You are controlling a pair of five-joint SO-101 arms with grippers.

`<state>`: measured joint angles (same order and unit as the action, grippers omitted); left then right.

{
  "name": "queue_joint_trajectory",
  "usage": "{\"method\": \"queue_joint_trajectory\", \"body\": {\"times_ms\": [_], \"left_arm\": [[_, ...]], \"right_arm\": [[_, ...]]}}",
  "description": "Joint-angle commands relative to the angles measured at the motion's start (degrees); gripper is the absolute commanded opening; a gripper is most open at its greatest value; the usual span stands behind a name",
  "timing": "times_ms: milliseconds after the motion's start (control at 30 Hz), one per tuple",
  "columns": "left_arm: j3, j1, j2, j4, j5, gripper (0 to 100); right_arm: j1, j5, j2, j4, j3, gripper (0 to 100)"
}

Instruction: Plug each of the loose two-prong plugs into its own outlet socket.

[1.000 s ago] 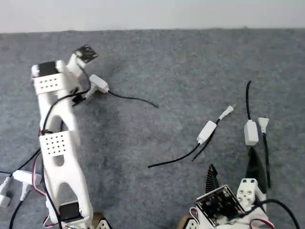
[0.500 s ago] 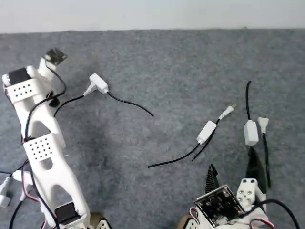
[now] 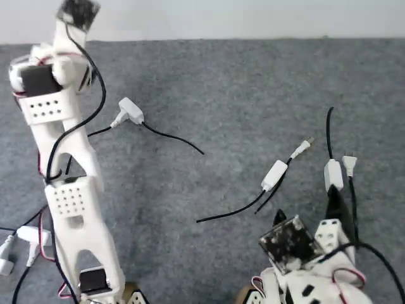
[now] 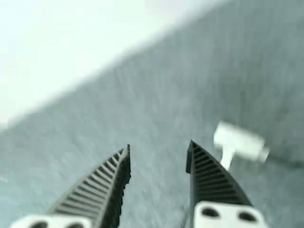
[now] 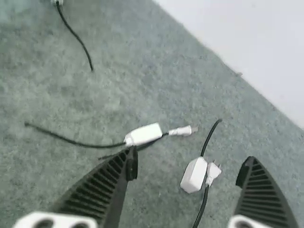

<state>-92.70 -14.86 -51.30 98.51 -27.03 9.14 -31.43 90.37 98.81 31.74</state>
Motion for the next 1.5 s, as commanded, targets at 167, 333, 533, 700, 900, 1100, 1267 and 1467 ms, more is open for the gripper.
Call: {"method": "queue_joint_trajectory", "body": {"times_ms": [167, 333, 533, 700, 900, 1100, 1267, 1467], "left_arm": [[16.66, 12.66, 40.0, 2.2, 5.71, 19], [36.97, 20.57, 56.97, 2.2, 8.62, 19], [56.75, 23.56, 71.56, 2.11, 10.37, 19], [72.13, 24.09, 81.23, 0.62, 10.37, 19], [97.19, 24.26, 92.66, -7.74, 10.37, 19], [123.65, 31.3, 105.49, -22.95, 10.46, 19], [139.56, 34.73, 114.2, -34.11, 7.47, 19], [156.18, 34.46, 120.18, -46.24, 8.0, 19]], "right_arm": [[-3.82, 7.65, -25.63, -2.59, -15.91, 33.6], [-26.15, 7.56, -39.16, -4.88, -18.64, 33.6], [-41.36, 1.93, -55.25, -7.34, -18.55, 33.6], [-45.05, 1.41, -70.81, -9.27, -18.11, 33.6], [-46.46, 1.32, -84.62, -17.63, -18.2, 33.6], [-42.77, -2.9, -89.98, -23.52, -18.2, 33.6], [-39.69, -3.16, -91.65, -29.23, -18.2, 33.6], [-38.64, -2.99, -94.2, -37.76, -18.2, 33.6]]}}
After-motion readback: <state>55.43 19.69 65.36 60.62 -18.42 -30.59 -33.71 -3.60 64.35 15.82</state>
